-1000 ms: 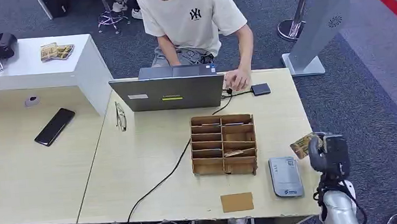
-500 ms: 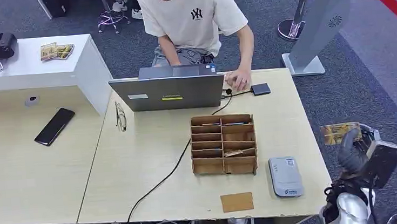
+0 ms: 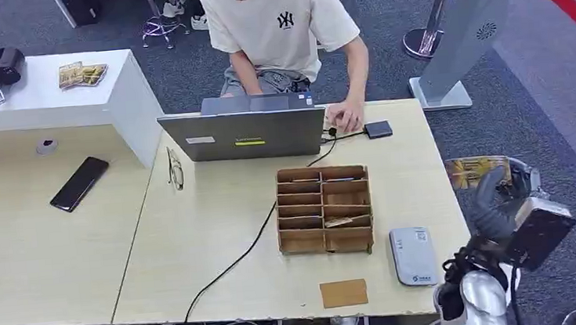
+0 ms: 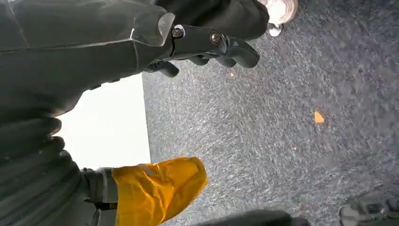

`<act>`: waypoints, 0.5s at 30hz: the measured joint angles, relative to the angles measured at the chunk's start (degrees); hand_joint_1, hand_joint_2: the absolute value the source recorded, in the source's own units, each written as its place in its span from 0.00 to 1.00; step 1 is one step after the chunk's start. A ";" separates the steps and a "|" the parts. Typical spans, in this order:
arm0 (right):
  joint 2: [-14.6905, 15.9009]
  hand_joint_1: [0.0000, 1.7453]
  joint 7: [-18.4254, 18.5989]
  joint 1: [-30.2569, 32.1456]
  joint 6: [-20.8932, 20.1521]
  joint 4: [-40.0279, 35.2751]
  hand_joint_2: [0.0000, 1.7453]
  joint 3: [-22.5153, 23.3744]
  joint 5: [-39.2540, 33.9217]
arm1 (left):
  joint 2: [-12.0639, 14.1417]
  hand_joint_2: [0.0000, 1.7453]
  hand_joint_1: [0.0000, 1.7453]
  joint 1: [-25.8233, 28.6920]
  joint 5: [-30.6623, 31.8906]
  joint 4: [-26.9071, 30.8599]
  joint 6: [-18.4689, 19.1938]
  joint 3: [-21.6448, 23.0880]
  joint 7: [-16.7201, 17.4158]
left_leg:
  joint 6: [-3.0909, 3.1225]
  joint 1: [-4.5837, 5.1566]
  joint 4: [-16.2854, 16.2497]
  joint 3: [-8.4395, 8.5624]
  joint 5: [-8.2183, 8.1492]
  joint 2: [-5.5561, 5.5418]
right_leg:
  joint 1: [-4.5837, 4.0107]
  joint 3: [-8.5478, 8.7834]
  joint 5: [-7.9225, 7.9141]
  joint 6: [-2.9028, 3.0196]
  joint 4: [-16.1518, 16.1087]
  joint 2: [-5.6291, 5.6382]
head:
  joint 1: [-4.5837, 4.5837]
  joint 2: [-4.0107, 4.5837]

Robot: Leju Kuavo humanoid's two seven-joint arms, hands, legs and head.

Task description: Pass the card to the sensor for recognition and then transmit it.

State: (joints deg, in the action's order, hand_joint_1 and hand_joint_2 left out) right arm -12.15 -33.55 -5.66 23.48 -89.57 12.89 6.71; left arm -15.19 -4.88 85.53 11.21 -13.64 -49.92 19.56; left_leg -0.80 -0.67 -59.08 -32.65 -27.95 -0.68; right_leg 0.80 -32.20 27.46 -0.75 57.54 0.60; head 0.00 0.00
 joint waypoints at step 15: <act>-2.79 1.00 4.30 -10.18 1.07 2.66 1.00 -28.07 -2.01 | 0.09 1.00 0.00 -0.08 0.41 0.00 1.99 0.52 -1.24 | 0.00 -0.01 0.00 -0.03 0.09 0.00 | -0.01 -0.04 -0.07 0.11 0.07 0.02 | 0.02 0.00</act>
State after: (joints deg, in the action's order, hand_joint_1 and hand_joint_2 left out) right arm -14.95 -29.25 -15.84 24.55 -86.91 -15.18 4.70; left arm -15.10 -4.95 85.94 11.21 -11.65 -49.40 18.32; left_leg -0.80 -0.67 -59.07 -32.67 -27.86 -0.68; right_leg 0.79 -32.24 27.39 -0.64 57.61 0.62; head 0.02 0.00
